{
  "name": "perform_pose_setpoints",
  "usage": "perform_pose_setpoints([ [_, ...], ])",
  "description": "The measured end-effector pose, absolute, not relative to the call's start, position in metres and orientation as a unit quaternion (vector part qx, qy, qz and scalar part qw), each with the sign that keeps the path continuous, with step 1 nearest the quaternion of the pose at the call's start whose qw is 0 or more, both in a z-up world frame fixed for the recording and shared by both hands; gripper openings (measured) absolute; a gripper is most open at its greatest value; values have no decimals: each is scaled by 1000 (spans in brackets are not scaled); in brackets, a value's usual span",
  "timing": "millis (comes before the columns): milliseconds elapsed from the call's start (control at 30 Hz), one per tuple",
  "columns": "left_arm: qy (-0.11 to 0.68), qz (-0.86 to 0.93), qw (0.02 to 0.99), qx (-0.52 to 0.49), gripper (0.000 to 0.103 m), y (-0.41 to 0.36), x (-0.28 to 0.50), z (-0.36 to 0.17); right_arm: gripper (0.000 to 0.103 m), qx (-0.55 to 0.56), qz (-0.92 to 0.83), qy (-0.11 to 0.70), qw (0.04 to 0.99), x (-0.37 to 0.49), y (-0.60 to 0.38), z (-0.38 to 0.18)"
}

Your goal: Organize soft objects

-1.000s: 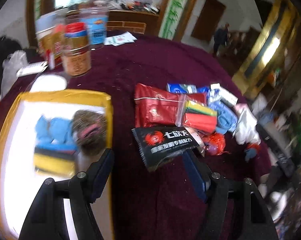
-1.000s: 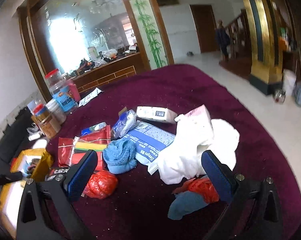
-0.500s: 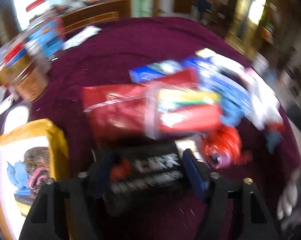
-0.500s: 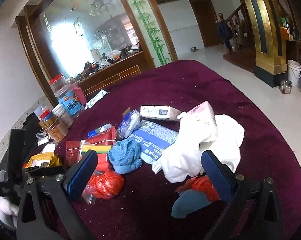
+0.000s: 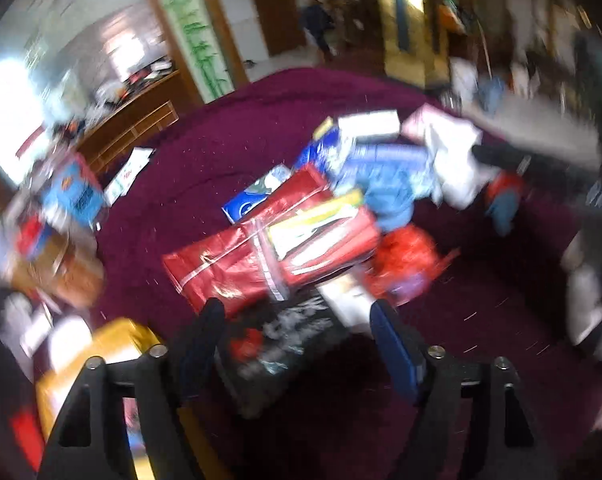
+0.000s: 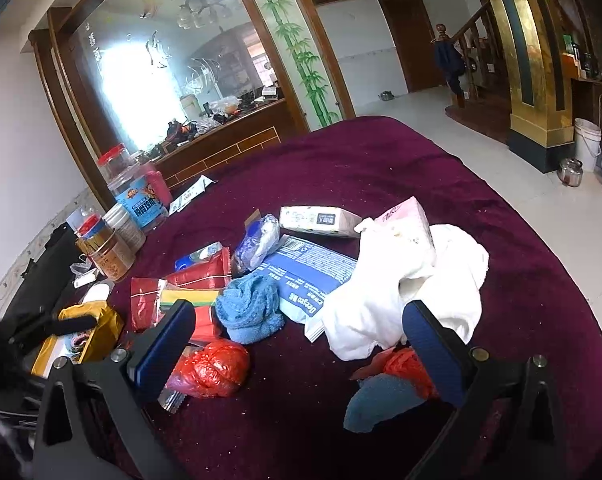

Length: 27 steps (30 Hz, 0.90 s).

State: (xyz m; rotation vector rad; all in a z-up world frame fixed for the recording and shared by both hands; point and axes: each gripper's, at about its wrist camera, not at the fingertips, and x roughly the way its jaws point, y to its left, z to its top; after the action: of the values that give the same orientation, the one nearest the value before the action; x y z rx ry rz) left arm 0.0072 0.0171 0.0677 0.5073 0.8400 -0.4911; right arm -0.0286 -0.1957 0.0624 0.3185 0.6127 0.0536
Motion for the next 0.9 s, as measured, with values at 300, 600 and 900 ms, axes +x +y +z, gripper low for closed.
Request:
perform_pose_setpoints([
  [300,552,-337,757,95,84,22,50,33,103,139,25,310,940,-24,-190,59],
  [600,538,-396,719,192,84,-6,-27,45,103,147,33,310,939,-24,-192,59],
  [900,419,-371,774,297,87,-1,-64,67,103,166,41,321,932,-21,-195,56],
])
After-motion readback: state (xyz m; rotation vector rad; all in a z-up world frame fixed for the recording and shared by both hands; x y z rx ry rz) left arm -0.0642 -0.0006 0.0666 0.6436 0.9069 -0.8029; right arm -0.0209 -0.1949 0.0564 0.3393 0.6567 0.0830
